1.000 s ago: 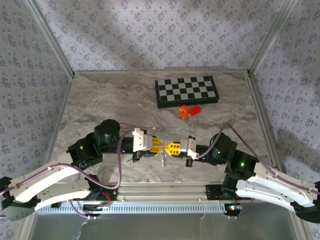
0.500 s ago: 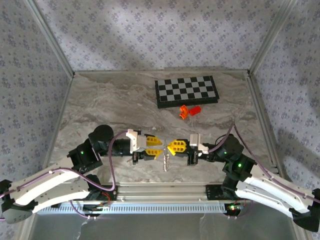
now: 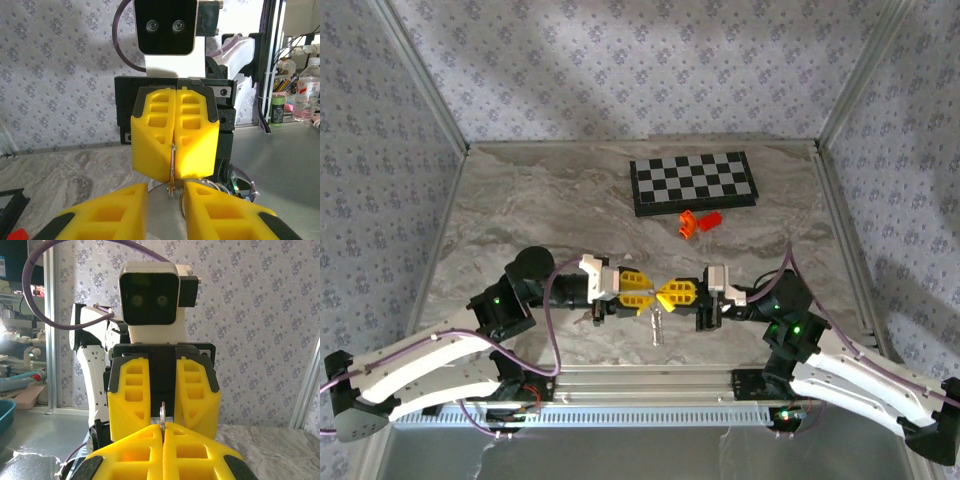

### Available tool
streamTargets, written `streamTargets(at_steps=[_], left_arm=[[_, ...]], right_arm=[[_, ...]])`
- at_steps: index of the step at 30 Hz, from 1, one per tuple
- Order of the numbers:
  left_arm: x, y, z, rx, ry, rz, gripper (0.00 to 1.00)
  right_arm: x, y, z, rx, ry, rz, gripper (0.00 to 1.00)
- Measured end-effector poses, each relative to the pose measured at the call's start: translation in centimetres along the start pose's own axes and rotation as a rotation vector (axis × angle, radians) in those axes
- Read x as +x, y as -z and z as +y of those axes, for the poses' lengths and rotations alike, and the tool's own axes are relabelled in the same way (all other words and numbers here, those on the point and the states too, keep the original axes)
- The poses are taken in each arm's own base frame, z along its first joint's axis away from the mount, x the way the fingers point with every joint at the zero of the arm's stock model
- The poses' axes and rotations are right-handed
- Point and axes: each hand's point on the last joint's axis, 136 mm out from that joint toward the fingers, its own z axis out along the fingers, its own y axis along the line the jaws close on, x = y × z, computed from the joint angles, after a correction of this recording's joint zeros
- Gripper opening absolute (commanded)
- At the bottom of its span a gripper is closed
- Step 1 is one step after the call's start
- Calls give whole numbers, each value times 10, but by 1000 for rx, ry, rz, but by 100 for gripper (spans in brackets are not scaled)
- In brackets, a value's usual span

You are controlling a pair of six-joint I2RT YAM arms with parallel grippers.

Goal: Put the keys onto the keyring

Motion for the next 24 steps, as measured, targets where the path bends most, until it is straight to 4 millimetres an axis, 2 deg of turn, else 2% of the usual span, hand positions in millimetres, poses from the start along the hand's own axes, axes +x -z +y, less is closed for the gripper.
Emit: streamTargets(at_steps=[11,18,24], left_arm=[[-10,0,-1,8,-9,-38,21],[-10,-1,-2,17,-4,-41,9],[-10,-1,-3,23,-1,-40,5]], right_arm=[[0,0,2,-15,-7,-6,0],[2,0,2,-19,-11,-2,0],[3,0,1,-19,-16,-5,0]])
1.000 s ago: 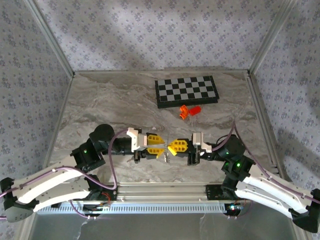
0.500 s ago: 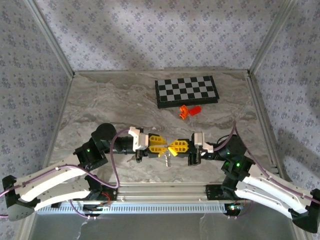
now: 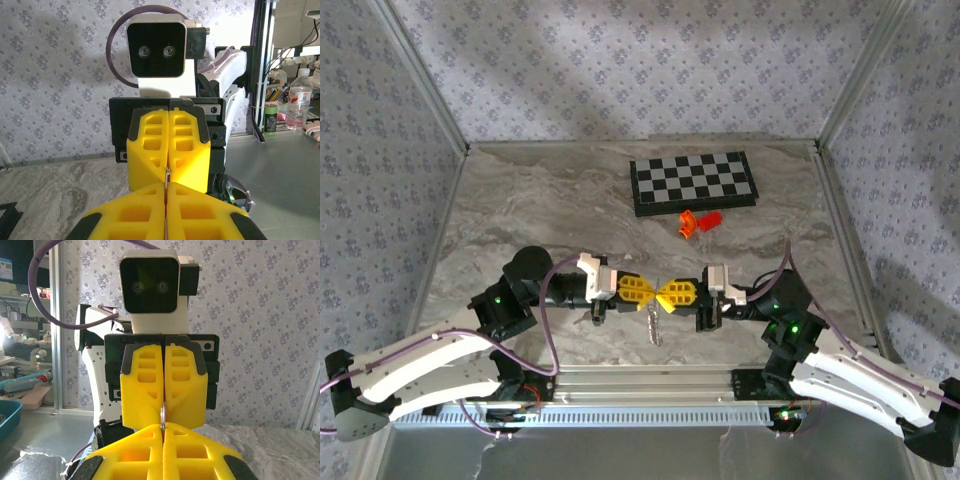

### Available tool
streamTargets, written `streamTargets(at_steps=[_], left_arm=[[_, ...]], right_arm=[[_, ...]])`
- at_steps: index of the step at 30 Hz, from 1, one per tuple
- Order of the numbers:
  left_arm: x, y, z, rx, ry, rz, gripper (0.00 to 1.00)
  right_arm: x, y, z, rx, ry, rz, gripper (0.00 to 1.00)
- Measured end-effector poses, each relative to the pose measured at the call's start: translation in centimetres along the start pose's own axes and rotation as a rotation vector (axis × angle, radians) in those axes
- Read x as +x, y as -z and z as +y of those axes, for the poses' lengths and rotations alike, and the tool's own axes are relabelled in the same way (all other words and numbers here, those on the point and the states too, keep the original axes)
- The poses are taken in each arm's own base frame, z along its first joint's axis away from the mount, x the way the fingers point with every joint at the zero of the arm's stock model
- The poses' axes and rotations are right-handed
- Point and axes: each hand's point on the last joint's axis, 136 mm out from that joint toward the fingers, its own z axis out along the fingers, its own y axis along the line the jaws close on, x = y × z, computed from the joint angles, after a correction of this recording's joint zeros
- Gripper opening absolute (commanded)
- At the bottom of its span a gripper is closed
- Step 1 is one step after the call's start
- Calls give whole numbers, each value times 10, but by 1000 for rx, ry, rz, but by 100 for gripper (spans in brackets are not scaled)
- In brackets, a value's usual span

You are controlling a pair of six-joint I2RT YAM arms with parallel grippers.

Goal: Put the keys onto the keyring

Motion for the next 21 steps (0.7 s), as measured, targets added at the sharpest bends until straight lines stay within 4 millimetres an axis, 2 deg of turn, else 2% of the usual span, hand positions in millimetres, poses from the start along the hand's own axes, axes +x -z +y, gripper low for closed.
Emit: streamTargets(at_steps=[2,4,9,14,16,21], left_arm=[[0,0,0,0,-1,-1,0],[0,0,0,0,-1,-1,0],[2,0,2,-13,1,8,0],[8,7,8,-70,4,34,0],[9,12,9,-91,-2,32,0],[18,26,11,-158,-4,40,0]], right_arm=[[0,0,0,1,0,0,0],[0,0,-1,2,1,0,0],[4,0,-2,12,-3,16,32],[16,6,-5,49,-12,80,54],[19,9,-8,69,-12,105,58],[18,14,-21,143,-14,165,60]])
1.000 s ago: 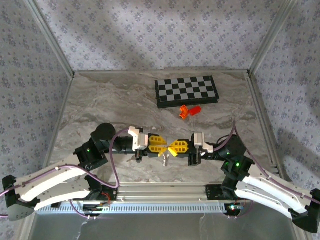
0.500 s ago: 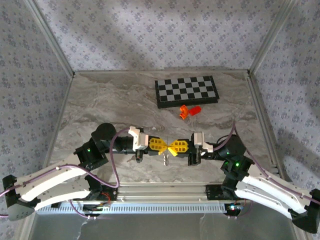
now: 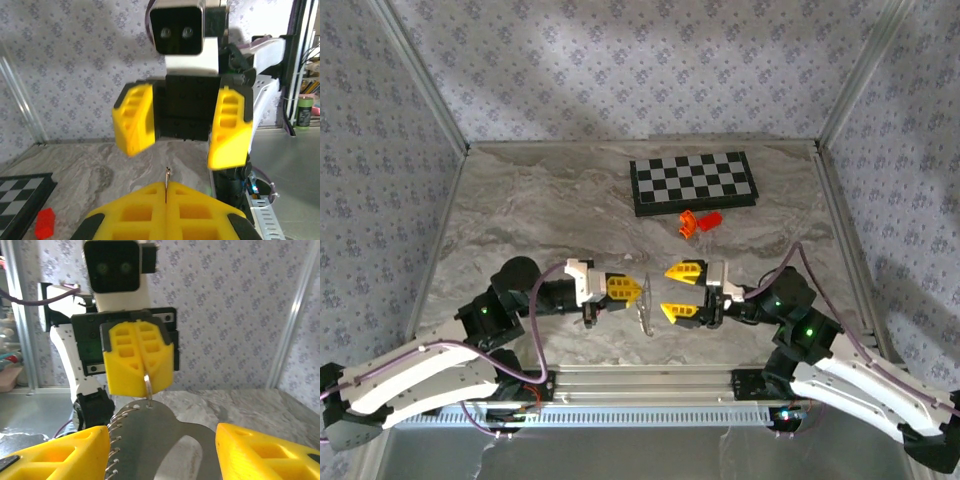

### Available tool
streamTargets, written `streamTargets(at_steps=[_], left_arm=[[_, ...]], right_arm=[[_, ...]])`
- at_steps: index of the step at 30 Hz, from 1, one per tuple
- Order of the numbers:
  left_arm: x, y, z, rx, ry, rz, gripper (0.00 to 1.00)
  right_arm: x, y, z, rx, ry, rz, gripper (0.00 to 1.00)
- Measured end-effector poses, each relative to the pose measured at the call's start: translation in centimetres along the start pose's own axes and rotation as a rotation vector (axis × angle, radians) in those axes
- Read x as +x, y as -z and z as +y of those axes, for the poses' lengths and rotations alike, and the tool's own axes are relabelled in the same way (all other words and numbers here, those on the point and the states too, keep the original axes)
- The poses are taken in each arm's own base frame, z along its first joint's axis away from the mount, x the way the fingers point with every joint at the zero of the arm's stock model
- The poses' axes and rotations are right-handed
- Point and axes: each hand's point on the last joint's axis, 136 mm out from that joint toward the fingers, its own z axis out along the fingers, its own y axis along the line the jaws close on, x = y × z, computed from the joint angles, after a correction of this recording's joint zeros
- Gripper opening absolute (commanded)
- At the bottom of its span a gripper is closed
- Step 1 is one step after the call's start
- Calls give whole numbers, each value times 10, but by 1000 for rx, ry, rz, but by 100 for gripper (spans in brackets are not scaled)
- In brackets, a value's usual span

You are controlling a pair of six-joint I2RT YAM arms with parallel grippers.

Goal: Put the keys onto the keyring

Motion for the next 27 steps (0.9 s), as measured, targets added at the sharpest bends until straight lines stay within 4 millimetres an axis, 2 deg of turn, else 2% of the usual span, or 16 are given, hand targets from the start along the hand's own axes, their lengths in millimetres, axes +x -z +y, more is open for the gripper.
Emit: streamTargets(at_steps=[2,7,10,15,20,24,27], left_arm=[[6,4,3,-30,3,15,0],[20,14,14,-122,12,48,0],[33,20,18,-162,26,72,0],[51,31,24,-226,41,105,0],[59,41,26,-263,40,108,0],[62,46,26,-278,38,105,0],[65,49,24,-277,38,105,0]], right_arm=[[0,0,-10,44,-10,27,63],[16,-10,-52,179,-84,145,90],[36,-19,-75,236,-143,229,92],[90,-39,-100,286,-264,421,91],[138,-64,-117,297,-380,576,90],[186,-78,-116,267,-482,687,88],[223,-86,-107,231,-557,768,87]])
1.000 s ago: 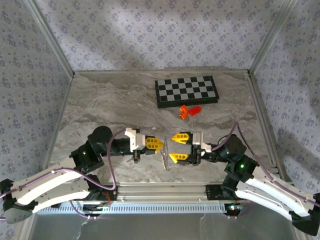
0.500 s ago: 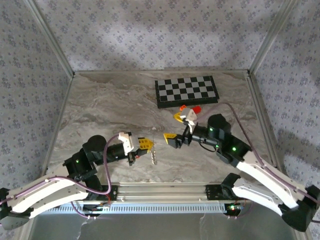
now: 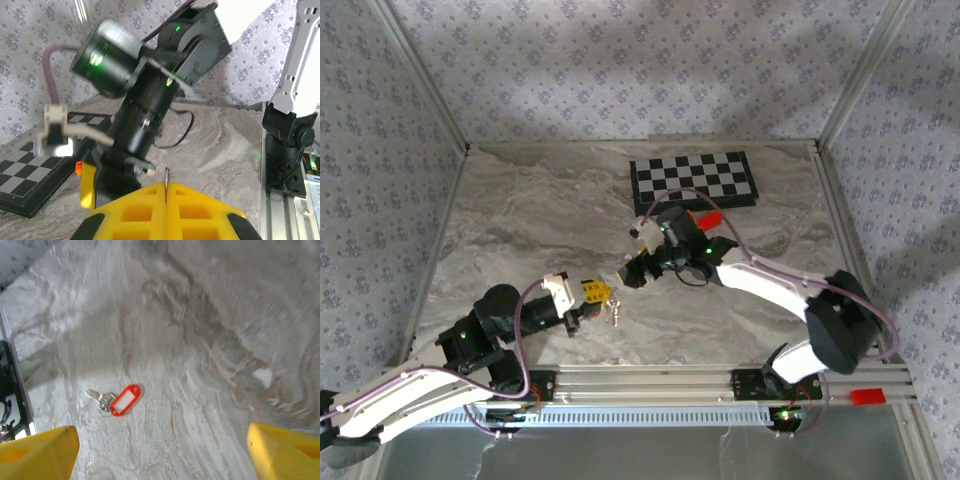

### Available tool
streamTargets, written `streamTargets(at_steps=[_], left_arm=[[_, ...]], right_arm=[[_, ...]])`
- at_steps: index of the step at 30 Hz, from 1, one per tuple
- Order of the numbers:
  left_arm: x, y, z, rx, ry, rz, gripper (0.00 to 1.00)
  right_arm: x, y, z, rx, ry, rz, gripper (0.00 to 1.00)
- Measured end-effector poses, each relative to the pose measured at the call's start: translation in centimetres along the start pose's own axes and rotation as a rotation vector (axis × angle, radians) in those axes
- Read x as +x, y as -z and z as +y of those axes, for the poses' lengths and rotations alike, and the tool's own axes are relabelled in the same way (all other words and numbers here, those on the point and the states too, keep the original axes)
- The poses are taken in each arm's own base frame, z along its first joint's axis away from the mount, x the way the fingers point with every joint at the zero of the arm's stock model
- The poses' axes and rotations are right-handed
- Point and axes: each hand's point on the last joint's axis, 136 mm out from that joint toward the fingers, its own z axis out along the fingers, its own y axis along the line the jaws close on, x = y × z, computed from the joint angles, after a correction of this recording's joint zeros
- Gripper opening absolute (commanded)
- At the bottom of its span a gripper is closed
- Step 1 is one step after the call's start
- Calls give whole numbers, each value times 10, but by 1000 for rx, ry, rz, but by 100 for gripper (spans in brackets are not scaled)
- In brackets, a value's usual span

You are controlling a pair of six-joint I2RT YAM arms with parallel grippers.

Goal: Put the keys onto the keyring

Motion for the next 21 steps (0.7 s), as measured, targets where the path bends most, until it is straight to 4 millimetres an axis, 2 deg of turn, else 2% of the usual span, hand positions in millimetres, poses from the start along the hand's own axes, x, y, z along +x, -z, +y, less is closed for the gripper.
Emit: streamTargets(at_steps=[3,9,15,19,21], left_arm=[[3,5,-2,4,-2,-11,0],[1,16,-8,30,-8,-58,0],[-3,22,-9,30,-12,-89,0],[-2,23,-9,30,-12,-89,0],[-2,25,-8,22,-12,-91,0]], right_arm=[[19,-23,3,-34,-46,78,85],[39,-51,21,-88,-120,143,80],[49,-61,59,-144,-25,144,81],[53,-61,58,-117,91,173,77],[48,-62,57,-93,158,199,77]])
